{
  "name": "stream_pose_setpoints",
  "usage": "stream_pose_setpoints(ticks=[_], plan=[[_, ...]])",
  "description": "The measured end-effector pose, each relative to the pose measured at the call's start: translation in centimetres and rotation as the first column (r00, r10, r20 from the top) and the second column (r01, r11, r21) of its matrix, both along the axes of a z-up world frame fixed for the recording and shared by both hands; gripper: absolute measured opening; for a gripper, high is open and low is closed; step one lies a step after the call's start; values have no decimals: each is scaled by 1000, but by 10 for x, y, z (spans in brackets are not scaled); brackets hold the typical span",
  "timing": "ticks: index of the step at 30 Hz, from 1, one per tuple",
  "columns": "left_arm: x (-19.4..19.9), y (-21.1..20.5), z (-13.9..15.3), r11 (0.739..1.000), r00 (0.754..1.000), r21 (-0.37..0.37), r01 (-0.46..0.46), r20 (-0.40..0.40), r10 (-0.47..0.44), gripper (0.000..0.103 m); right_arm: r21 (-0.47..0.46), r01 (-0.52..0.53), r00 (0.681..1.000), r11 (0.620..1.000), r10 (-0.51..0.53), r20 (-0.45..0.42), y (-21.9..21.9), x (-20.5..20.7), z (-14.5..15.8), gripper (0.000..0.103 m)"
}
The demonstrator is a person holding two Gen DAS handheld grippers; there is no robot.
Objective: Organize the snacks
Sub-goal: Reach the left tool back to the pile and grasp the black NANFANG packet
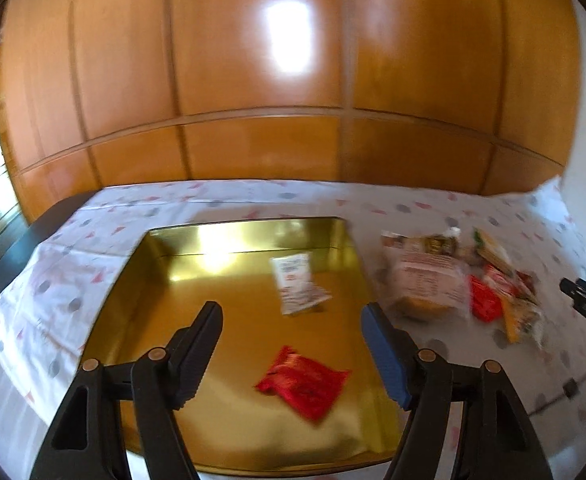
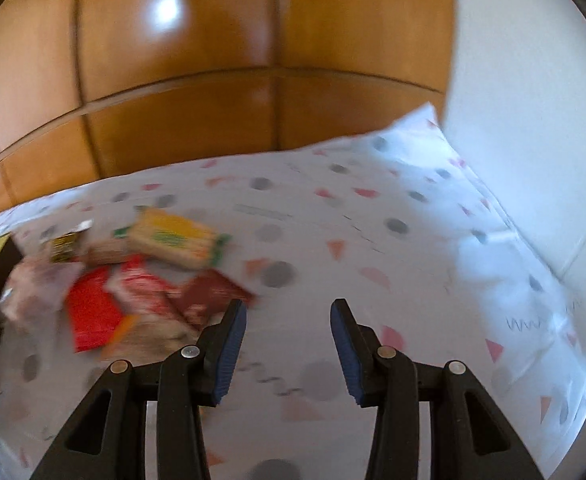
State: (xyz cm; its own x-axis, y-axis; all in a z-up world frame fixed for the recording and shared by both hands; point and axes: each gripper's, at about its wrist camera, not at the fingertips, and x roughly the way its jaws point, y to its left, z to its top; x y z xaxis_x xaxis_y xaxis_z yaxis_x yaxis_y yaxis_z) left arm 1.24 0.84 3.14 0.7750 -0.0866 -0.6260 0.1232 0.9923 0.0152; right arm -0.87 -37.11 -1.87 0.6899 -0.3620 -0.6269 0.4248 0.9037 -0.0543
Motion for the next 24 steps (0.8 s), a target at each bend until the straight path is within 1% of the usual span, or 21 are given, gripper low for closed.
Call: stream_pose_setpoints(ticks=[2, 3, 4, 5, 6, 10, 12, 13, 14, 15, 18, 20, 21, 23, 24], plan=[[3, -12, 3, 999, 998, 7, 54, -12, -54, 74, 10, 30, 999, 999, -30, -11, -11, 1, -9, 45], [6, -19, 4, 996, 996, 14, 84, -16, -84, 77, 18, 42, 999, 999, -41, -17, -14, 1, -13, 45], [10, -27, 6, 992, 992, 25, 126, -26, -126, 82, 33, 50, 999, 998, -50, -22, -18, 1, -18, 45], [13, -34, 7, 987, 987, 30, 159, -35, -158, 84, 50, 59, 998, 997, -58, -26, -24, 0, -23, 45], [20, -42, 8, 980, 979, 33, 197, -54, -195, 85, 60, 64, 998, 996, -62, -29, -26, -1, -27, 45], [45, -64, 10, 962, 958, 37, 271, -112, -266, 85, 106, 73, 997, 992, -69, -35, -32, -1, -45, 45], [62, -78, 10, 950, 943, 51, 308, -145, -298, 85, 120, 55, 998, 991, -53, -18, -33, -2, -45, 51], [67, -83, 10, 945, 938, 58, 322, -153, -311, 85, 128, 49, 999, 991, -47, -12, -33, -3, -46, 52], [73, -90, 9, 936, 931, 73, 343, -161, -328, 85, 129, 45, 999, 991, -44, -9, -34, -3, -47, 53], [82, -100, 7, 922, 919, 102, 374, -172, -354, 85, 131, 40, 999, 991, -39, -7, -31, -4, -46, 56], [103, -122, 0, 886, 898, 174, 429, -190, -398, 82, 140, 23, 1000, 990, -23, 0, -30, -4, -46, 61], [119, -138, -8, 860, 883, 216, 462, -208, -421, 76, 146, 13, 1000, 989, -14, 6, -30, -4, -46, 64], [130, -148, -14, 845, 876, 243, 476, -222, -429, 75, 149, 12, 1000, 989, -13, 11, -30, -4, -46, 64], [144, -158, -22, 825, 866, 275, 494, -241, -438, 71, 158, 8, 1000, 987, -12, 20, -32, -4, -47, 64], [152, -165, -28, 808, 857, 294, 510, -256, -447, 71, 162, 6, 1000, 987, -10, 23, -32, -4, -47, 65]])
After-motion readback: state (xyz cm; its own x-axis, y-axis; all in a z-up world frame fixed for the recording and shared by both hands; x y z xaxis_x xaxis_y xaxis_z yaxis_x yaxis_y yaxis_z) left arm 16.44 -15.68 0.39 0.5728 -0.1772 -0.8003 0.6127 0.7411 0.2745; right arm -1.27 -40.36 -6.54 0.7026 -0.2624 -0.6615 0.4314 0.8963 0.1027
